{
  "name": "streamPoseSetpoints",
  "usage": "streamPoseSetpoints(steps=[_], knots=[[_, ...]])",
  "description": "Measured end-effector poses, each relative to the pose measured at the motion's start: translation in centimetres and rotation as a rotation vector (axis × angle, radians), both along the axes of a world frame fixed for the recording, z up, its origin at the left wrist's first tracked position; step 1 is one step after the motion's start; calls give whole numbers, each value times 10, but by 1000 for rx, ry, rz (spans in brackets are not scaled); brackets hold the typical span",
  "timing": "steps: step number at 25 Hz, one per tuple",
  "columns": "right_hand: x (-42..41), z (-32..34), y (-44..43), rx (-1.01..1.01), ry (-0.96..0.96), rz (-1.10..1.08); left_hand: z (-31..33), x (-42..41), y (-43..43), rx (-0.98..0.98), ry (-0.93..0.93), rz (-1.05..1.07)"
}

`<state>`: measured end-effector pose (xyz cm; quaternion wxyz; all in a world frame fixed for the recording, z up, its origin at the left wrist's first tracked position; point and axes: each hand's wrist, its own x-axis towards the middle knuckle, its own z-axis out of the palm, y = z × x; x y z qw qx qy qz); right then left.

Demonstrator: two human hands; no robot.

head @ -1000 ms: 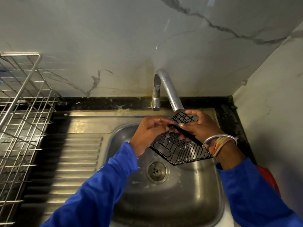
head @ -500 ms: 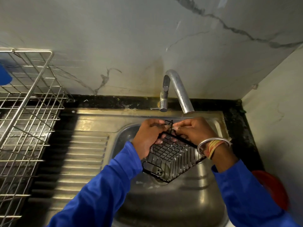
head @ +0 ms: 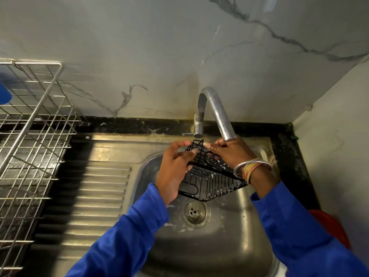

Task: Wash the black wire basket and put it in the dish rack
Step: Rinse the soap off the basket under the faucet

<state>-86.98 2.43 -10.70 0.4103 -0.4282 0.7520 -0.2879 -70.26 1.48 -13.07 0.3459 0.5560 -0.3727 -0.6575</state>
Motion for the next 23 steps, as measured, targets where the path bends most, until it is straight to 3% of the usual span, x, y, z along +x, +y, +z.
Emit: streamPoseSetpoints(steps=[5,10,15,16,19,23], knots=[[0,-3,2,12,111,148,0,-5,-2,-66,-229,-214],[-3,-1,7,-85,129,140,6,-4,-3,-45,-235,-260],[-5,28,4,-202,354,89,11,-12,-2,-69,-198,-48],[-7,34,2,-218,285,85,11,-14,-2,-63,-184,-18],[-7,50,3,-77,-185,147,10,-21,-3,-62,-163,54],[-15,57,1,32,-180,254,10,-25,0,-21,-152,88]])
